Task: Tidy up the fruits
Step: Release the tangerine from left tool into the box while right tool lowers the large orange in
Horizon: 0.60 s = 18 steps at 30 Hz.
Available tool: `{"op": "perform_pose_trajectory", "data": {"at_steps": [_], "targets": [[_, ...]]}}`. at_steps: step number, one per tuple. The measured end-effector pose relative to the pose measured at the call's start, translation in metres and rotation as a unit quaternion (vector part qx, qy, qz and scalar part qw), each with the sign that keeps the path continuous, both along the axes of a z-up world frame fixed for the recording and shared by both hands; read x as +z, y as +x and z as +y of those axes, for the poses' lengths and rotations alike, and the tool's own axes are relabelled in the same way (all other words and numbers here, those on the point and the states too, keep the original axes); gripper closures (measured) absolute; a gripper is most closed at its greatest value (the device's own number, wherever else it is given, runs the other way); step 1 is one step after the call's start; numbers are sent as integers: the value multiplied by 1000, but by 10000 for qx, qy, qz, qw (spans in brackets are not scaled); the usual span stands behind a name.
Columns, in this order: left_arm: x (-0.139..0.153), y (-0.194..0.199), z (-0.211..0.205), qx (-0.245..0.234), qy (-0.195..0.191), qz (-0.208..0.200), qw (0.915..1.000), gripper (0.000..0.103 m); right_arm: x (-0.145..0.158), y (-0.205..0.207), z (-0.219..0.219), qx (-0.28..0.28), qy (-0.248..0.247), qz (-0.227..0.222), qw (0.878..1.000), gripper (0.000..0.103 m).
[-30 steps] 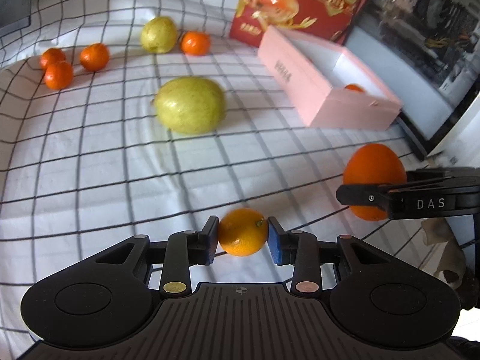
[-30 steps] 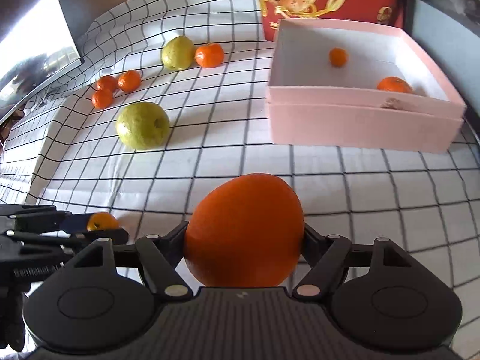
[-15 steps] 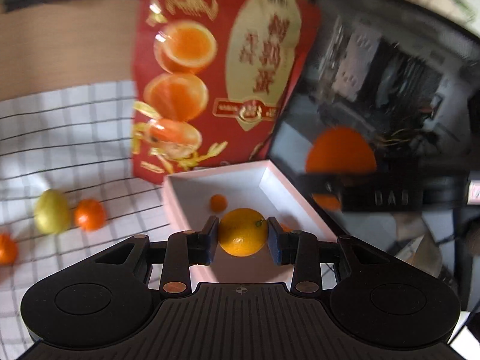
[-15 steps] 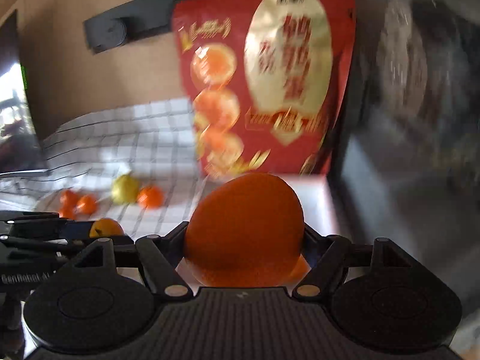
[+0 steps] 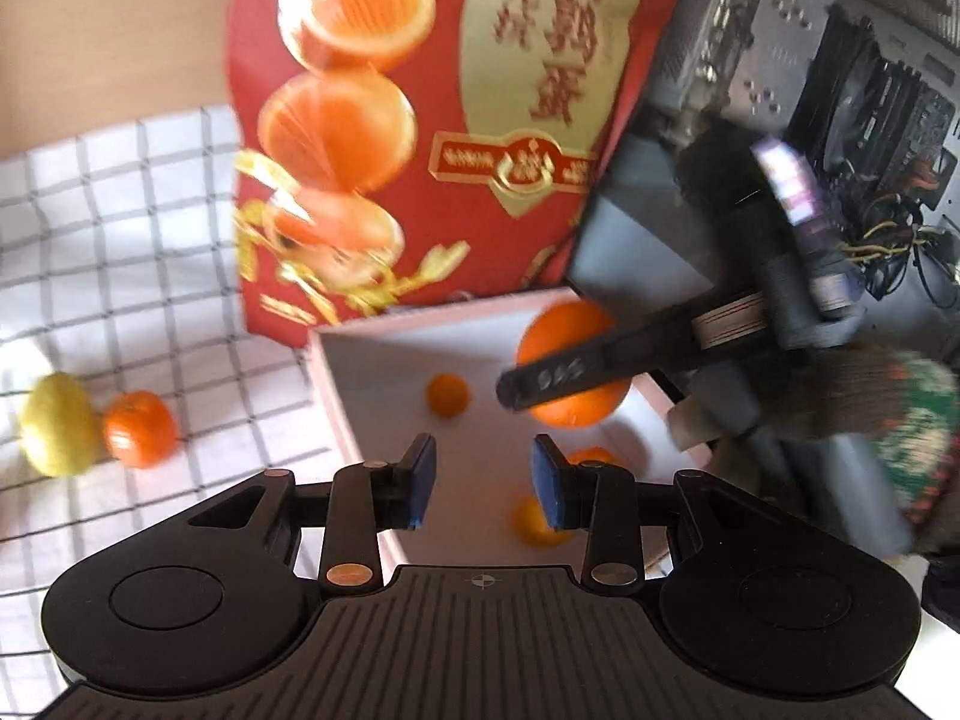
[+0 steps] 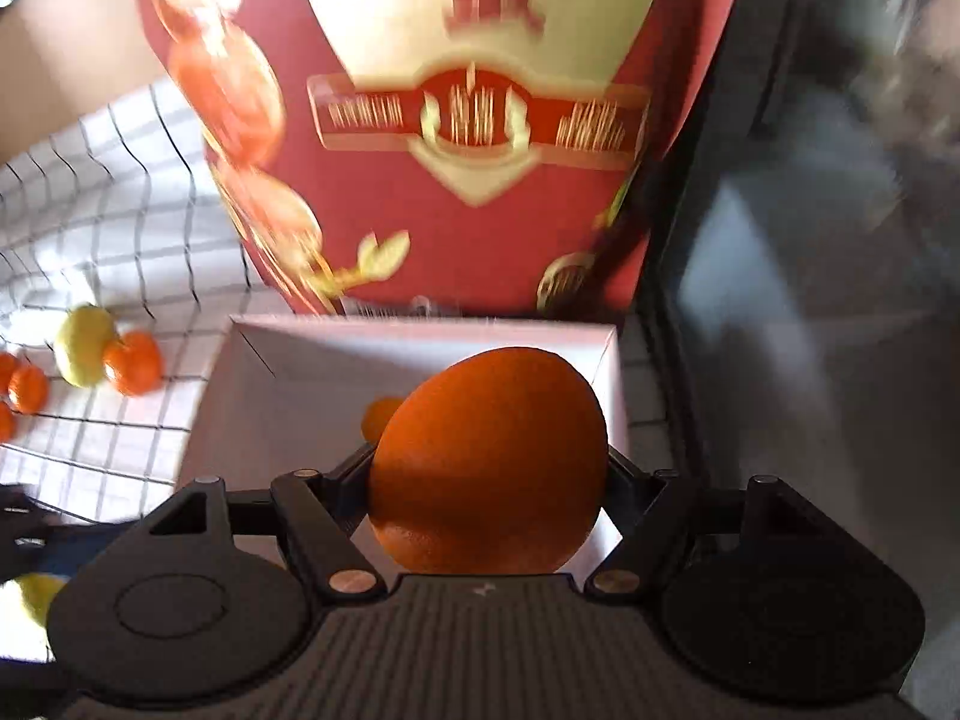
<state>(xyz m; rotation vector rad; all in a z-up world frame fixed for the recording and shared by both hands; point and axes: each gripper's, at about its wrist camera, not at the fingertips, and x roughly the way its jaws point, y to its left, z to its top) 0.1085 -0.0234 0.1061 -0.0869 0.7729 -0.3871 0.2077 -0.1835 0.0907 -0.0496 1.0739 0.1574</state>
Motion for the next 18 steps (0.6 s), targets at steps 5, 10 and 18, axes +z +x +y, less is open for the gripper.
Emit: {"op": "perform_pose_trajectory", "data": {"at_steps": [5,10,18], "targets": [[6,-31,32,261,-282,-116,9992,64,-28,15,11,-167,-129,466,9987,28],[-9,-64,81,891,-365,80,9953,64,-32,12,23,-149,-110,721,9972,27],[-20,-105,157,1865,-599,209,9804,64,-15,-3,37,-359,-39,844,9958,26]]}}
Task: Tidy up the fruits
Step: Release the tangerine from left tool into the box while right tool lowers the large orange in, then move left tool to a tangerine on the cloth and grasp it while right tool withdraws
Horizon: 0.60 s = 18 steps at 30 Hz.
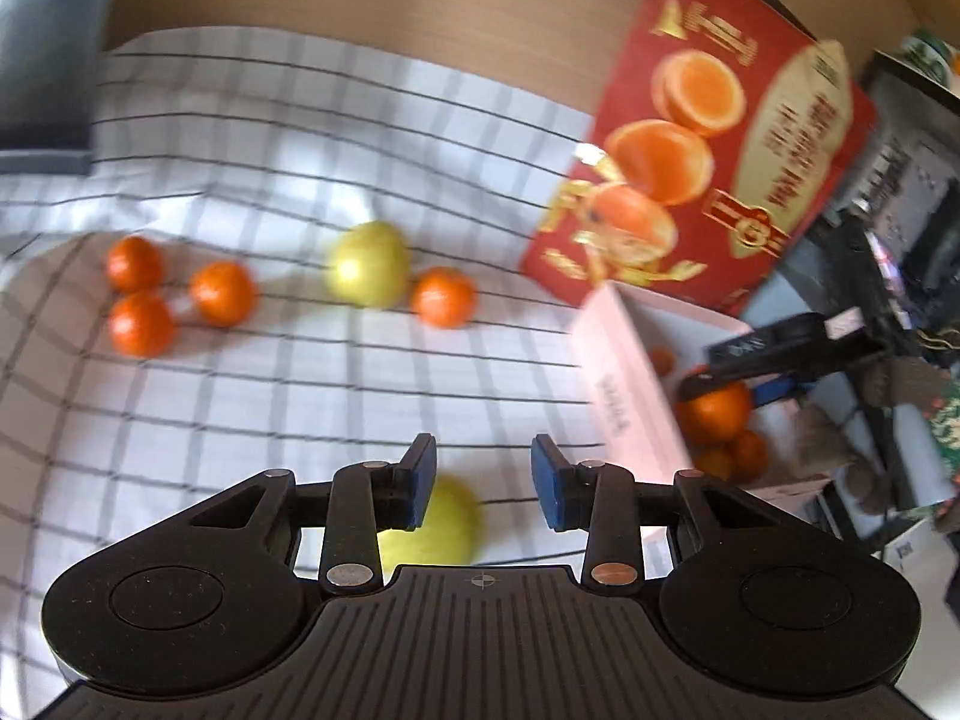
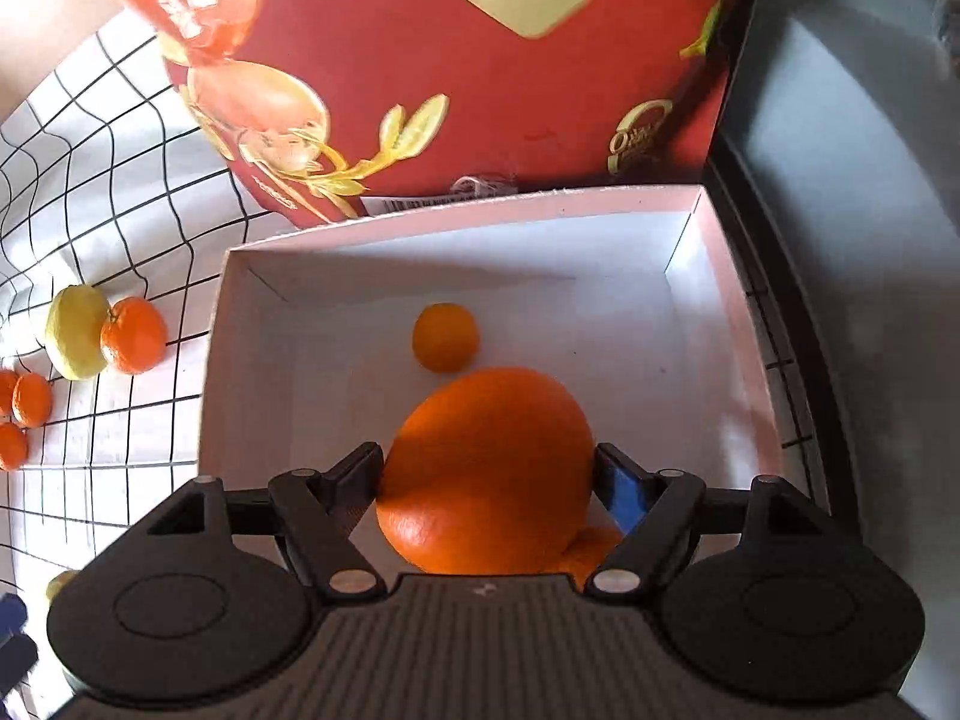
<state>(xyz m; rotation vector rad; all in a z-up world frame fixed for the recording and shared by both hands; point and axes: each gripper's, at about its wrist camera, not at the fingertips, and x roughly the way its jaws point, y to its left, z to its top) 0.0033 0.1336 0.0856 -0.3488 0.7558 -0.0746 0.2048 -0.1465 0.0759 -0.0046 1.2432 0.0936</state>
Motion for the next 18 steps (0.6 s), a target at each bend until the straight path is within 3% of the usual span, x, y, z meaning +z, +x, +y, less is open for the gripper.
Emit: {"op": "perform_pose_trajectory", "data": {"at_steps": [2,4,9,12,18], "targets": [[-3,-8,11,77,56,0,10000,64,9,-6,16,280,-527,-224,9980,26],[-6,-19,23,164,76,16,9998,64,21,-15,28,396,-711,-504,9954,26],[-17,-38,58,547,94,149,9983,64,65,-61,41,360,-354,-1841,9816,26],[-20,-46,78,777,200,180,9966,64,73,-93,59,551,-181,-2317,9710,22],[-22,-51,115,1197,381,132,9920,64,59,-151,84,824,146,-2322,9691,22]]}}
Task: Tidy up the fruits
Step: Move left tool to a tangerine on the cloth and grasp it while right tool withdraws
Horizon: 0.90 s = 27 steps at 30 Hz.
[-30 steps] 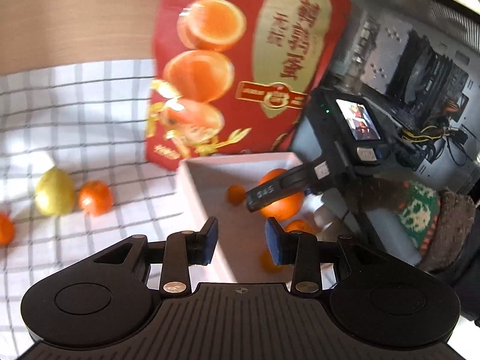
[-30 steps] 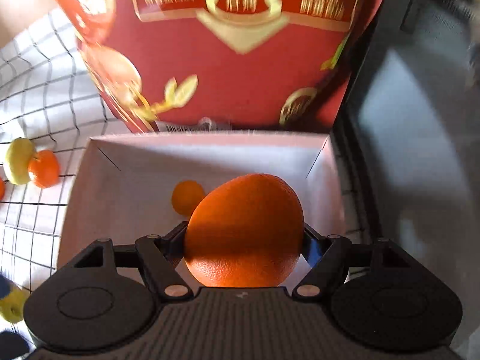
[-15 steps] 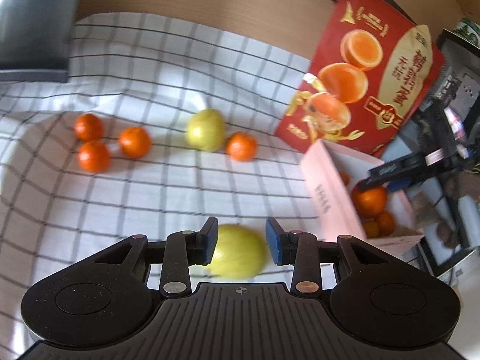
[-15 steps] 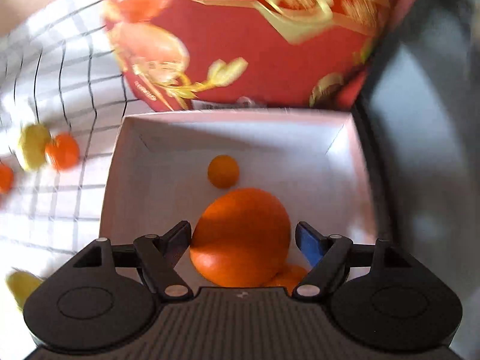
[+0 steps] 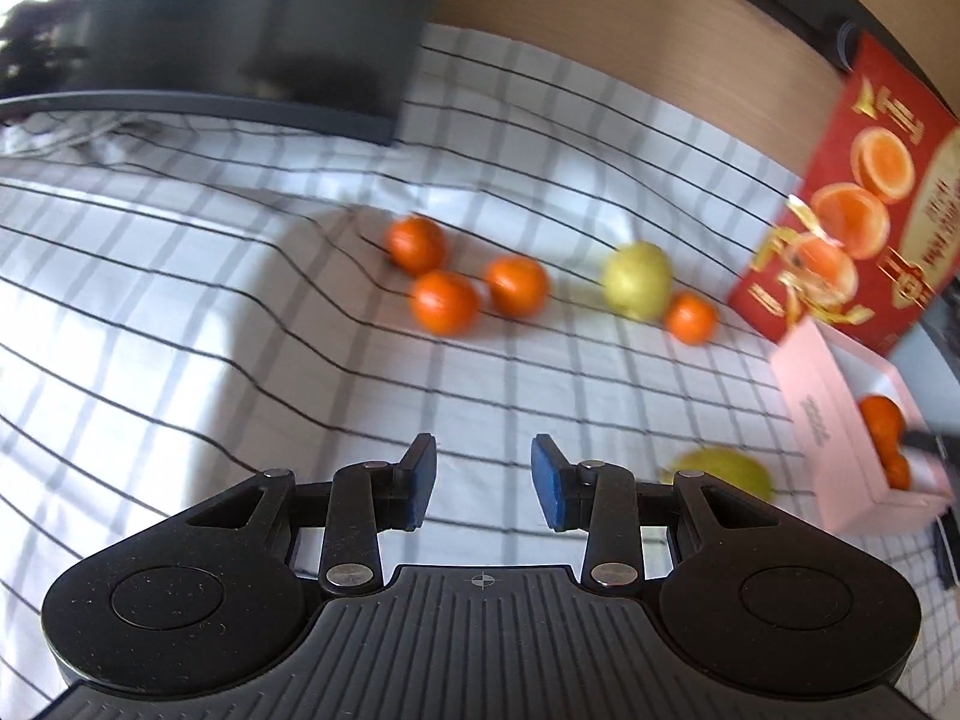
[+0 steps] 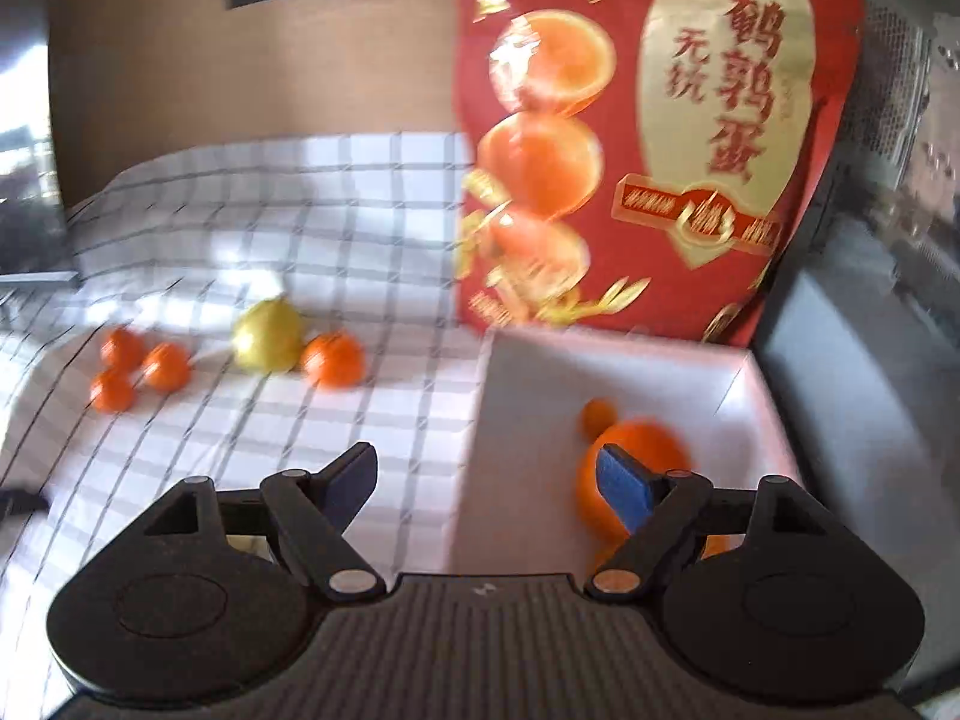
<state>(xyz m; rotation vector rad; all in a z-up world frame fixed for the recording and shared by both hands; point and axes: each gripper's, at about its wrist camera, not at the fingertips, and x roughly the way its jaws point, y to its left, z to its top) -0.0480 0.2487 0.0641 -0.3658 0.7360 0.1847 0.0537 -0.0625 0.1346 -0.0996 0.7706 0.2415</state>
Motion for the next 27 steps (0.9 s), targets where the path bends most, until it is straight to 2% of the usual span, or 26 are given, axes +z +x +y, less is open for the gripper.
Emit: {"op": "perform_pose_trajectory", "data": {"at_steps": [5,11,19,23,25,27], "targets": [[1,11,23,42,222,-63,9997,64,-14,-55,3,100,266,196,9994,22],[-4,49,28,-311,490,-45,9983,64,-37,-96,9,100,-206,366,9991,22],[-14,101,22,-521,810,133,9953,64,-52,-112,5,-136,-359,571,9976,22],[-21,114,22,-440,948,255,9942,64,-53,-116,0,-228,-440,602,9970,22],[-25,117,23,-457,975,266,9938,59,-55,-117,-3,-290,-425,651,9966,22],[-29,119,22,-539,931,230,9939,59,-58,-117,-6,-345,-416,726,9959,22]]}}
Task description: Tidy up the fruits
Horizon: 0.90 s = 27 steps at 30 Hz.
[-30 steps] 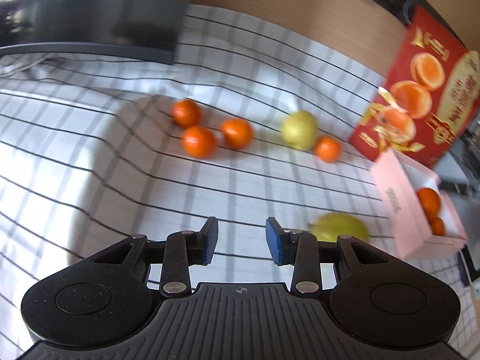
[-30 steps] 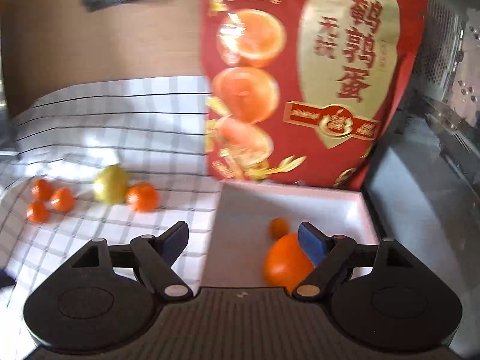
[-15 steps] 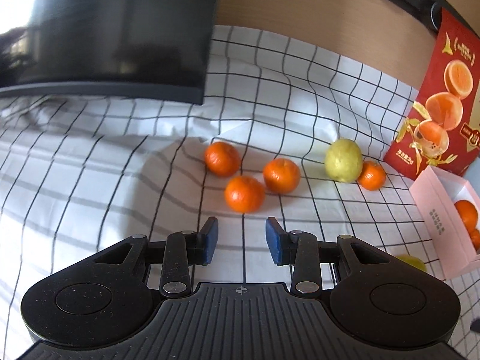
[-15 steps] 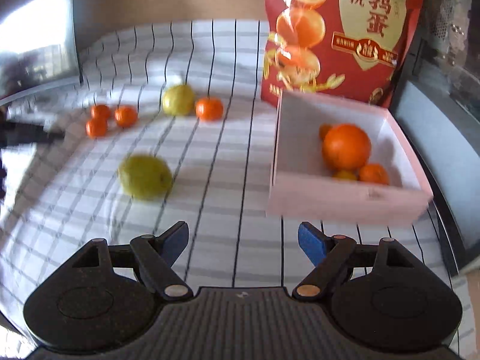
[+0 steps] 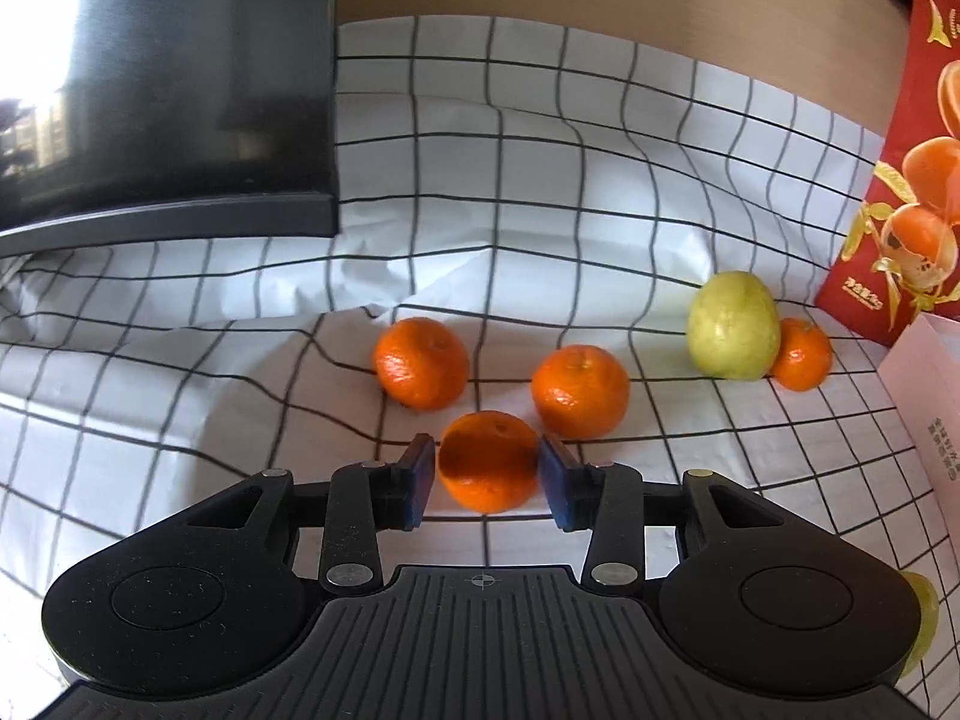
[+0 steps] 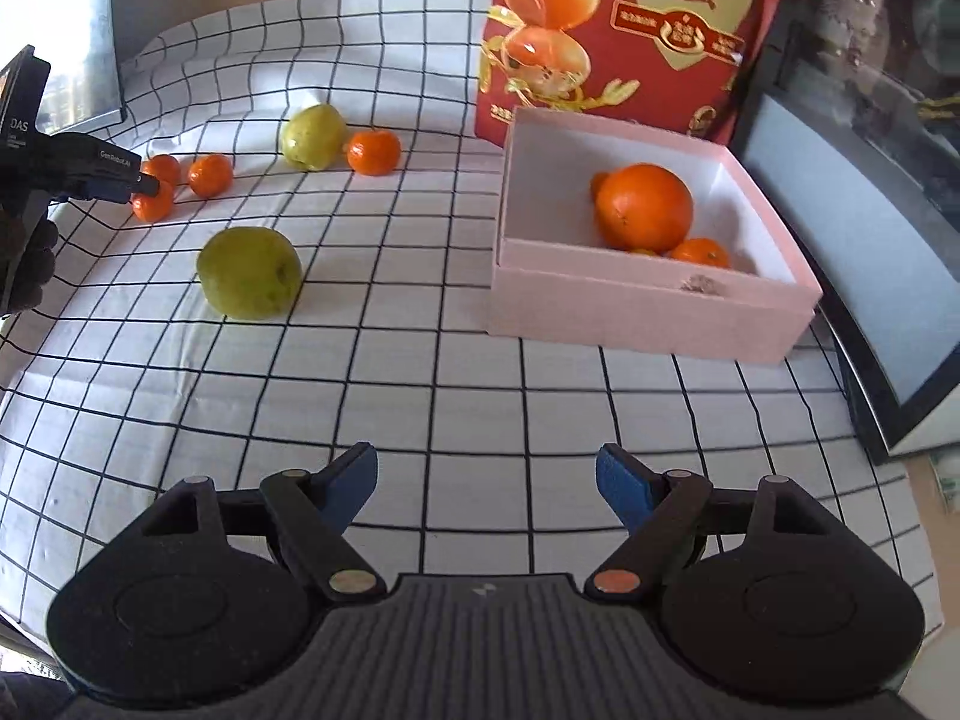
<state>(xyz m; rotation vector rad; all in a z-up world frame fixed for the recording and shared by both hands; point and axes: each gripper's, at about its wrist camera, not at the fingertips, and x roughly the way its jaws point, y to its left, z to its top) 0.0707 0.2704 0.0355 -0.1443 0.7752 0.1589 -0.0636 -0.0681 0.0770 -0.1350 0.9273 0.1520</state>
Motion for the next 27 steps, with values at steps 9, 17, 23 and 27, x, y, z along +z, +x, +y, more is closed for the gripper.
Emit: {"op": "perform_pose_trajectory", "data": {"at_steps": [9,17,23,27], "targets": [[-11,13,2,70,-26,197,9998,54,-8,-3,3,-7,85,180,9998,22],[-3,-5,-7,4,-138,85,9999,56,-12,-6,0,4,54,259,9997,22],[10,-50,-28,-341,-610,-22,9976,56,-13,-6,-5,-59,142,269,9995,22],[12,-85,-46,-535,-857,7,9949,56,-11,-4,-4,18,245,236,9994,22]]}}
